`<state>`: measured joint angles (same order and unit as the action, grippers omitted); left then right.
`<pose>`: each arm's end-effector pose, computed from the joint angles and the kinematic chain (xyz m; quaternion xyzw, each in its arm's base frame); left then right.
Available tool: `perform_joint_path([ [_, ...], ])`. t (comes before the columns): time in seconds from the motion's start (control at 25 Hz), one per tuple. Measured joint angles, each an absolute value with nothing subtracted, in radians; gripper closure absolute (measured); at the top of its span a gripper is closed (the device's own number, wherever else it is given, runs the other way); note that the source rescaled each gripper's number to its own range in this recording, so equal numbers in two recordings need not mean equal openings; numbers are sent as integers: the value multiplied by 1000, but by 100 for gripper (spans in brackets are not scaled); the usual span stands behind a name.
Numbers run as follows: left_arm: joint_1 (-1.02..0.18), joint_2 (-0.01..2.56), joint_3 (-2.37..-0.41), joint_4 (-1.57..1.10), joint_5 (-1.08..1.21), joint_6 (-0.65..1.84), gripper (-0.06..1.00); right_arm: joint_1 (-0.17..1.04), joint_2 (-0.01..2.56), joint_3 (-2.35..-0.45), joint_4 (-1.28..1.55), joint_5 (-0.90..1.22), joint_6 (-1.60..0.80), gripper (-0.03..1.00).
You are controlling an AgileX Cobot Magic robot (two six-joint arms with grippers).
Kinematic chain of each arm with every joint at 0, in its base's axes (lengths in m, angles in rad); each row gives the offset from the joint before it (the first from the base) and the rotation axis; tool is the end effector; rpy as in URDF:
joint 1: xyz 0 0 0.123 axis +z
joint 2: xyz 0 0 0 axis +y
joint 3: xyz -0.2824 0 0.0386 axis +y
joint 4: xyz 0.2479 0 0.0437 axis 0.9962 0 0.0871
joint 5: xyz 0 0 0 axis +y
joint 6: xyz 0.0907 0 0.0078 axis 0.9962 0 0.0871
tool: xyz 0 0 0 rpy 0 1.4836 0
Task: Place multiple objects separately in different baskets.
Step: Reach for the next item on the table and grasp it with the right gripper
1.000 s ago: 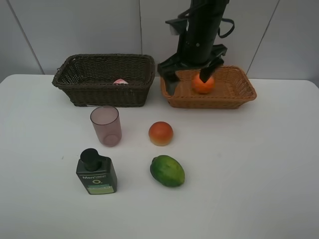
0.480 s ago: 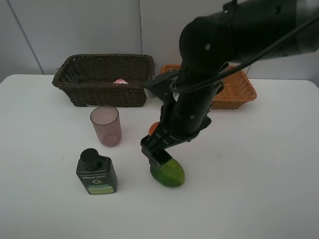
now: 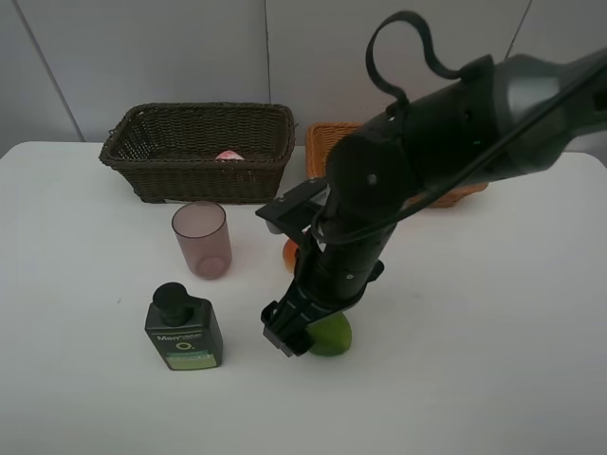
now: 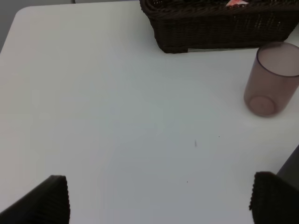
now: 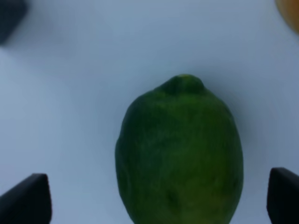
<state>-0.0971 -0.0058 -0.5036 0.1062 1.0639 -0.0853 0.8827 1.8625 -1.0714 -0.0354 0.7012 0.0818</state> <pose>-0.0057 0.0090 0.2782 0.0026 0.8504 0.0051 0.5261 0.2166 0.2601 0.1470 -0.4000 0.9127 0.0273 0.0791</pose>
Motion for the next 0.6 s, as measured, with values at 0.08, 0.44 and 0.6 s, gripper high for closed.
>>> perform_joint_path([
  [0.08,-97,-6,-504,106,1064,-85,-6,883,1880,-1071,-42,696,83,-3],
  [0.44,-97,-6,-504,106,1064,-85,-6,883,1944,-1068,-84,670,128,-3],
  [0.6,-97,-6,-504,106,1064,-85,-6,883,1946,-1068,-87,659,138,-3],
])
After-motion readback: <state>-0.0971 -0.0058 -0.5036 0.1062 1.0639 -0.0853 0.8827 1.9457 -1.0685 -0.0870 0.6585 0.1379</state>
